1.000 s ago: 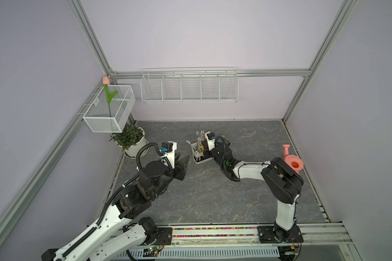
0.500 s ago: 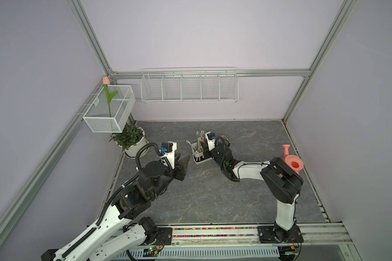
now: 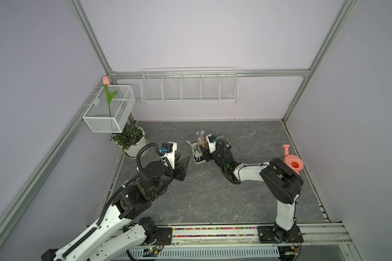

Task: Place the toothbrush into the toothbrush holder
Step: Place the toothbrush in the toothbrush holder, then reset both arms

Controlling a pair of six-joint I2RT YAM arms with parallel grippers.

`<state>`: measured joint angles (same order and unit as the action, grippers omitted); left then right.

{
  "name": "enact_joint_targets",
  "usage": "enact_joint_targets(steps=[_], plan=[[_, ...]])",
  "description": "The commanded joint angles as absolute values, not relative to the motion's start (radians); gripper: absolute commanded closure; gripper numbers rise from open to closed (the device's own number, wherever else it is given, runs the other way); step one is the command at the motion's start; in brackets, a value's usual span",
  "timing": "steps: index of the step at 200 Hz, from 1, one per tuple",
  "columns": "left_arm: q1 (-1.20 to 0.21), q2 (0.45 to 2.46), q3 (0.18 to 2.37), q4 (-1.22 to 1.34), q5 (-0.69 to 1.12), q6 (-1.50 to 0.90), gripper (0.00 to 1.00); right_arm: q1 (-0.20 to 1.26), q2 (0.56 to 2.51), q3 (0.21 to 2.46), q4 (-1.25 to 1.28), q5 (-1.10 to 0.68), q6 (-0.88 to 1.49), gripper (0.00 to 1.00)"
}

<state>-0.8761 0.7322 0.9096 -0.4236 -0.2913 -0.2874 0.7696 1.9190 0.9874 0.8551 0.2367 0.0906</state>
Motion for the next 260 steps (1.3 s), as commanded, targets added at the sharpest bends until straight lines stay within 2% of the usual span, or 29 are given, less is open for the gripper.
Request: enact_joint_targets(steps=[1,48,79,112,152,165,180,194,204,219,233,248,260], plan=[[-0.871,0.73,0.903,-0.418,-0.292,-0.316,0.5,0.777,1.841,0.958,0.894,0.253,0.067,0.35],[-0.871,0.725,0.903,-0.42,-0.303,-0.32,0.49,0.781,1.75,0.901,0.897,0.291,0.054,0.33],[-0.871,0.726,0.907,-0.435,-0.395,-0.302,0.48,0.788,1.625,0.838,0.825,0.356,0.043,0.3],[-0.871,0.707,0.889,-0.409,-0.511,-0.289,0.46,0.788,1.38,0.858,0.492,0.451,0.064,0.29],[-0.85,0.78,0.855,-0.377,-0.824,-0.303,0.4,0.721,1.066,0.795,0.157,0.63,0.106,0.15],[-0.785,0.813,0.842,-0.401,-0.791,-0.366,0.4,0.654,0.984,0.754,0.049,0.637,0.162,0.07],[-0.69,0.831,0.812,-0.405,-0.671,-0.416,0.39,0.551,0.9,0.709,-0.045,0.583,0.209,0.06],[-0.621,0.834,0.762,-0.37,-0.608,-0.42,0.37,0.491,0.825,0.644,-0.033,0.594,0.163,0.05],[-0.577,0.835,0.71,-0.316,-0.599,-0.393,0.37,0.454,0.783,0.576,0.039,0.609,0.1,0.0],[-0.477,0.866,0.617,-0.197,-0.557,-0.35,0.36,0.387,0.756,0.478,0.16,0.579,0.037,0.08],[-0.357,0.926,0.555,-0.104,-0.454,-0.327,0.35,0.328,0.772,0.41,0.269,0.518,-0.015,0.1],[-0.274,0.998,0.522,-0.021,-0.463,-0.329,0.34,0.267,0.816,0.37,0.384,0.514,-0.032,0.1],[-0.24,1.029,0.566,-0.055,-0.46,-0.314,0.34,0.216,0.873,0.332,0.522,0.465,-0.041,0.11]])
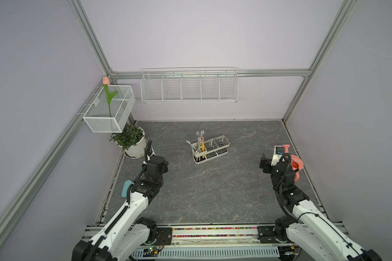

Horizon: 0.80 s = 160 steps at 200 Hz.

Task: Place the toothbrush into the toothbrush holder
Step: Reset both arms

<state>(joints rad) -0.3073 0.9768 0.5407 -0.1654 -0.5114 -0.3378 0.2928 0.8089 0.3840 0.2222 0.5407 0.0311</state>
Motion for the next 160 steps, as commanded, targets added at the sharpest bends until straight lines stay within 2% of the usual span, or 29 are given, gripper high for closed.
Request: enact_joint_targets(steps=[1,32,61,75,99,113,127,160], plan=[[-0.239,1.031,0.567,-0.05,-0.462,-0.308,0.34,0.214,0.879,0.33,0.53,0.459,-0.041,0.11],[-0.225,1.081,0.529,0.139,-0.474,-0.191,0.33,0.146,1.054,0.308,0.681,0.383,-0.051,0.11],[-0.193,1.179,0.432,0.371,-0.502,-0.131,0.33,0.105,1.264,0.289,0.846,0.411,-0.035,0.11],[-0.151,1.235,0.381,0.517,-0.456,-0.124,0.33,0.102,1.353,0.287,0.94,0.472,-0.036,0.11],[-0.115,1.249,0.397,0.514,-0.411,-0.134,0.32,0.096,1.5,0.336,0.985,0.461,-0.038,0.11],[-0.1,1.261,0.406,0.515,-0.393,-0.137,0.33,0.093,1.474,0.363,0.878,0.429,-0.024,0.11],[-0.094,1.274,0.401,0.553,-0.374,-0.118,0.33,0.088,1.496,0.339,0.965,0.419,-0.035,0.11],[-0.083,1.398,0.365,0.792,-0.364,-0.07,0.32,0.088,1.486,0.334,0.954,0.409,-0.035,0.11]])
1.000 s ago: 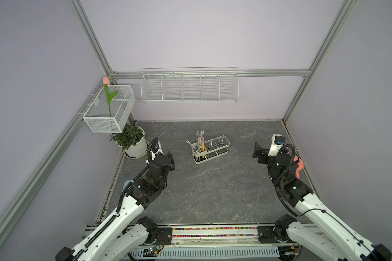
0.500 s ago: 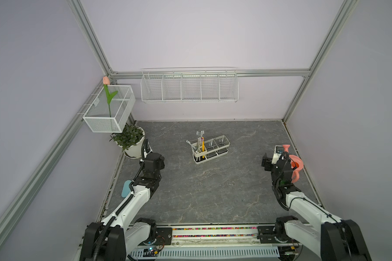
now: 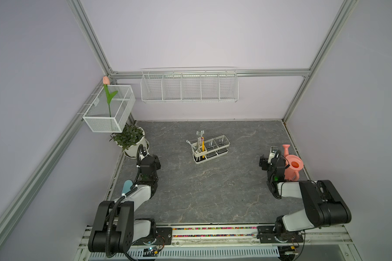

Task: Place the toothbrush into the toothbrush holder
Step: Reset both arms

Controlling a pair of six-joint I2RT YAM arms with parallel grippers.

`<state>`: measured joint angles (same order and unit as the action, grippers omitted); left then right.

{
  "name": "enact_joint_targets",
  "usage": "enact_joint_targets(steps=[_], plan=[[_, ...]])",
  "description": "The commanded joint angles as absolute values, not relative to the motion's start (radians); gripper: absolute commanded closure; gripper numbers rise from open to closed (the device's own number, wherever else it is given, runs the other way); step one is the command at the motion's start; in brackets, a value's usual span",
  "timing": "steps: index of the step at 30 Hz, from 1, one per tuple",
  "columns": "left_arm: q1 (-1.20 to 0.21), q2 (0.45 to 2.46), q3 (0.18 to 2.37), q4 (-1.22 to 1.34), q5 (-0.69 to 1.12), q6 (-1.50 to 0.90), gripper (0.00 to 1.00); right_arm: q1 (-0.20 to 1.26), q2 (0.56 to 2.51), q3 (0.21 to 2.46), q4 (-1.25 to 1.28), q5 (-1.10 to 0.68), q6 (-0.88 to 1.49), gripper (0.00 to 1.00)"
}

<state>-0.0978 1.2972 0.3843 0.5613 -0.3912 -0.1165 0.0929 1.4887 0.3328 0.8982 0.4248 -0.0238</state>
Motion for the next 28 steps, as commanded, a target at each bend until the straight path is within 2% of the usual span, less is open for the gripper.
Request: enact_joint_targets(steps=[1,4,6,7,8,12,15,23,26,28], plan=[[-0.083,1.407,0.364,0.804,-0.365,-0.07,0.32,0.088,1.486,0.334,0.953,0.409,-0.035,0.11],[-0.088,1.562,0.37,0.977,-0.317,-0.004,0.32,0.09,1.487,0.333,0.959,0.411,-0.037,0.11],[-0.089,1.501,0.436,0.737,-0.335,-0.05,0.31,0.09,1.489,0.332,0.964,0.411,-0.038,0.11],[-0.087,1.524,0.417,0.819,-0.356,-0.047,0.31,0.089,1.488,0.332,0.963,0.412,-0.038,0.11],[-0.087,1.549,0.393,0.901,-0.359,-0.04,0.01,0.09,1.488,0.331,0.966,0.414,-0.038,0.11],[-0.087,1.503,0.425,0.764,-0.408,-0.083,0.01,0.094,1.486,0.319,0.983,0.414,-0.042,0.11],[-0.088,1.529,0.402,0.848,-0.407,-0.064,0.01,0.094,1.487,0.321,0.986,0.414,-0.044,0.11],[-0.087,1.513,0.419,0.794,-0.406,-0.075,0.01,0.094,1.489,0.322,0.982,0.41,-0.043,0.11],[-0.087,1.511,0.421,0.785,-0.404,-0.075,0.01,0.081,1.497,0.365,0.905,0.362,-0.038,0.11],[-0.089,1.509,0.421,0.784,-0.404,-0.073,0.01,0.081,1.491,0.333,0.954,0.373,-0.037,0.11]])
